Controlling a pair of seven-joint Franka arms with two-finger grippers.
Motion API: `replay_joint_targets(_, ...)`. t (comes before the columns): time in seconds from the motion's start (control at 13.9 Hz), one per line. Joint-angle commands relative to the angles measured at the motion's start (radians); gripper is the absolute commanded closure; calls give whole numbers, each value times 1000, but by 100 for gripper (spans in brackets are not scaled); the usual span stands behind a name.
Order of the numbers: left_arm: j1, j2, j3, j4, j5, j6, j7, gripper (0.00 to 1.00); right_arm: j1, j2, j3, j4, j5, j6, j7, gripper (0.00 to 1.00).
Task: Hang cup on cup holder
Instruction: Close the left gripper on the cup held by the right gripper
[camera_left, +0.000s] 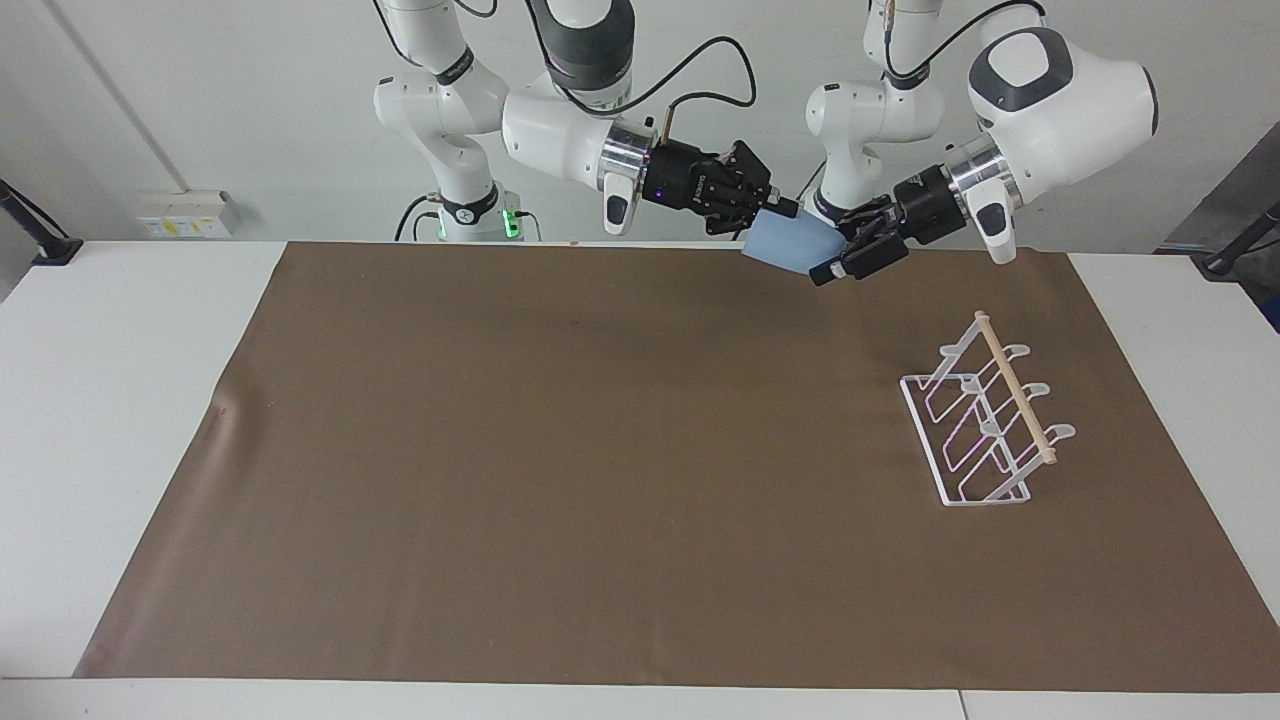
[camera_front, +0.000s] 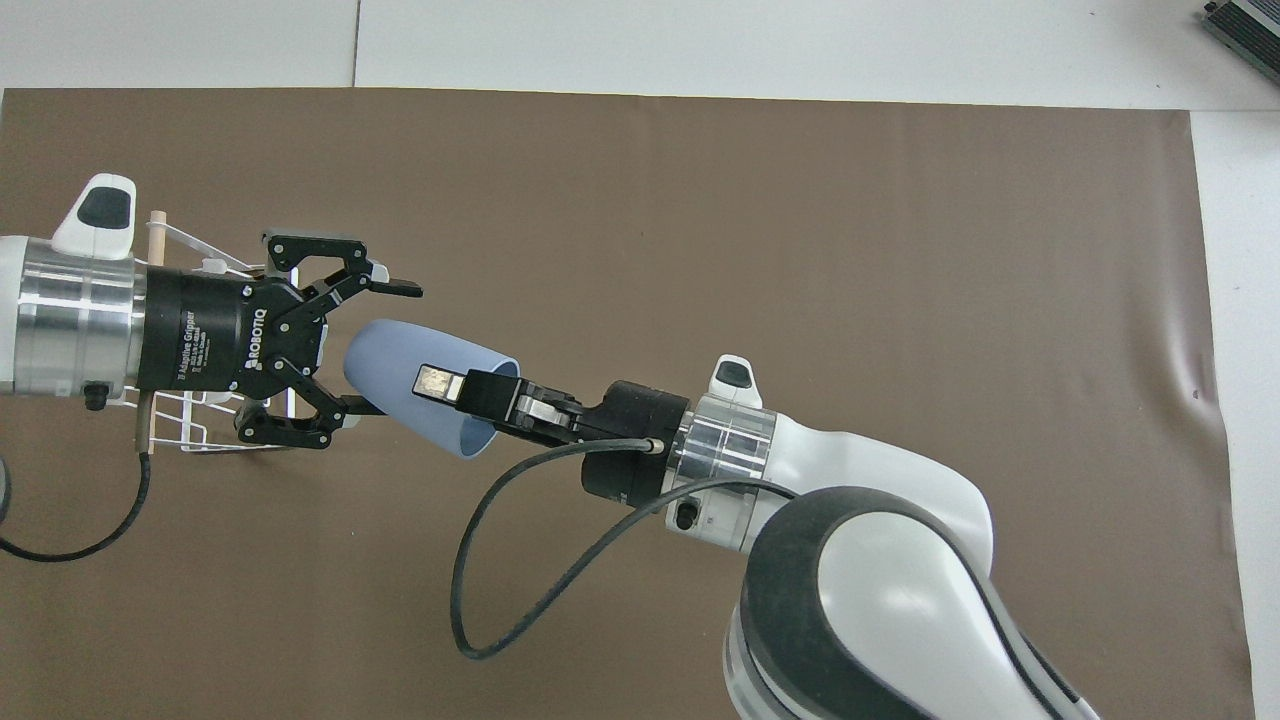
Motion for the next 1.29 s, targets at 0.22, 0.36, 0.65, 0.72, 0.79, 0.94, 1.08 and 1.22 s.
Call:
replay_joint_targets(0.22, -4, 3, 5, 12, -19, -25, 20, 100, -9, -15, 19, 0, 31, 20, 9, 100)
replay_joint_targets(0.36, -4, 3, 5, 12, -19, -28, 20, 100, -9, -15, 19, 0, 31, 22, 9, 100)
replay_joint_targets(0.65, -4, 3, 5, 12, -19, -27, 18, 100, -9, -15, 19, 0, 31, 32, 11, 100)
replay_joint_targets(0.72, -4, 3, 5, 12, -19, -27, 18, 100, -9, -13, 19, 0, 31, 34, 11, 100)
replay_joint_targets(0.79, -4, 3, 5, 12, -19, -27, 18, 100, -9, -15, 19, 0, 31, 34, 11, 100)
replay_joint_targets(0.94, -4, 3, 5, 12, -19, -25, 18, 100, -9, -13, 19, 0, 31, 34, 11, 100)
replay_joint_targets(1.08, -3, 3, 5, 12, -19, -22, 17, 100, -9, -13, 19, 0, 31, 34, 9, 100)
replay_joint_targets(1.22, 3, 3, 5, 12, -20, -21, 17, 100, -9, -13, 19, 0, 31, 34, 12, 100)
